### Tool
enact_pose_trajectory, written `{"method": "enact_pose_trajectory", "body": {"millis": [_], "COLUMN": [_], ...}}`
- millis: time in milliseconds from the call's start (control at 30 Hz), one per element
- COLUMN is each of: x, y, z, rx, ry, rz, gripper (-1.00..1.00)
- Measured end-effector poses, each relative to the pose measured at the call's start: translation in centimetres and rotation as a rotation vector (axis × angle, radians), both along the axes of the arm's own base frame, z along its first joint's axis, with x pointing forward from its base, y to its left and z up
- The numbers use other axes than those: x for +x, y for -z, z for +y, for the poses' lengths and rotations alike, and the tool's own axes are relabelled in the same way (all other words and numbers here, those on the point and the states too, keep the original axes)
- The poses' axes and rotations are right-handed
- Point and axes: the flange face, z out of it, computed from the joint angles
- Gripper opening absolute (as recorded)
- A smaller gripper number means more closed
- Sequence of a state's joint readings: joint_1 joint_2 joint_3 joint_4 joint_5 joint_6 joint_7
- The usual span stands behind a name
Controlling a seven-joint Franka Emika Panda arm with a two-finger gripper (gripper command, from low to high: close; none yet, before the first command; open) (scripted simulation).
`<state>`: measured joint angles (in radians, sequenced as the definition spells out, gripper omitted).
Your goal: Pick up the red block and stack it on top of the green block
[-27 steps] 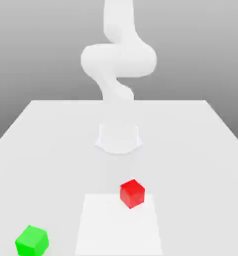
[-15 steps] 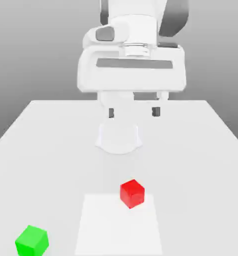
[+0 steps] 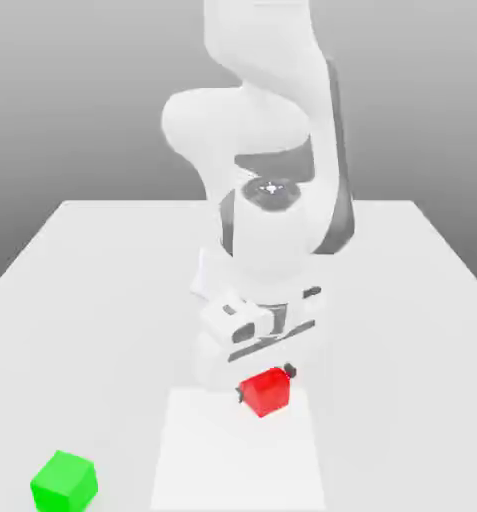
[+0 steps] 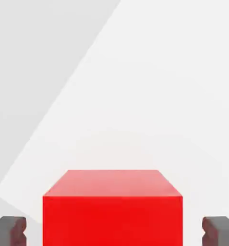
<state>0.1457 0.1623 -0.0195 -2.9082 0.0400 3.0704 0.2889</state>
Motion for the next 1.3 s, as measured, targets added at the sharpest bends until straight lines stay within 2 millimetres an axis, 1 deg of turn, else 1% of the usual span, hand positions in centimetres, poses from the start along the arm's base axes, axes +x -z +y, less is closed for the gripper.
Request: {"method": "enact_pose_trajectory", "body": {"millis": [67, 100, 133, 200, 400, 467, 500, 633, 767, 900, 1033, 1067, 1100, 1167, 1200, 1300], "x": [0.0, -0.1, 0.0, 0.1, 0.1, 1.5, 2.5, 6.3, 9.6, 12.5, 14.6, 14.9, 15.0, 15.1, 15.1, 15.1], "y": [0.0, 0.4, 0.1, -1.0, -5.6, -6.3, -6.5, -6.9, -7.4, -8.1, -9.5, -9.0, -8.1, -5.5, -4.2, -4.2], "z": [0.0, 0.0, 0.0, 0.0, -0.1, -1.1, -2.0, -6.6, -11.4, -16.4, -22.2, -23.0, -23.4, -23.7, -23.7, -23.7], "rx": [0.000, 0.000, 0.000, 0.000, 0.001, 0.012, 0.019, 0.040, 0.047, 0.037, 0.011, 0.006, 0.004, 0.002, 0.001, 0.001], "ry": [0.000, 0.000, 0.000, 0.000, 0.001, 0.032, 0.055, 0.158, 0.237, 0.303, 0.369, 0.377, 0.380, 0.383, 0.384, 0.384], "rz": [0.001, 0.001, 0.001, 0.001, 0.001, 0.007, 0.010, 0.021, 0.024, 0.020, 0.005, 0.002, 0.001, 0.000, 0.001, 0.001], "gripper": [-1.00, -1.00, -1.00, -1.00, -1.00, -1.00, -1.00, -1.00, -1.00, -1.00, -1.00, -1.00, -1.00, -1.00, 1.00, 1.00]}}
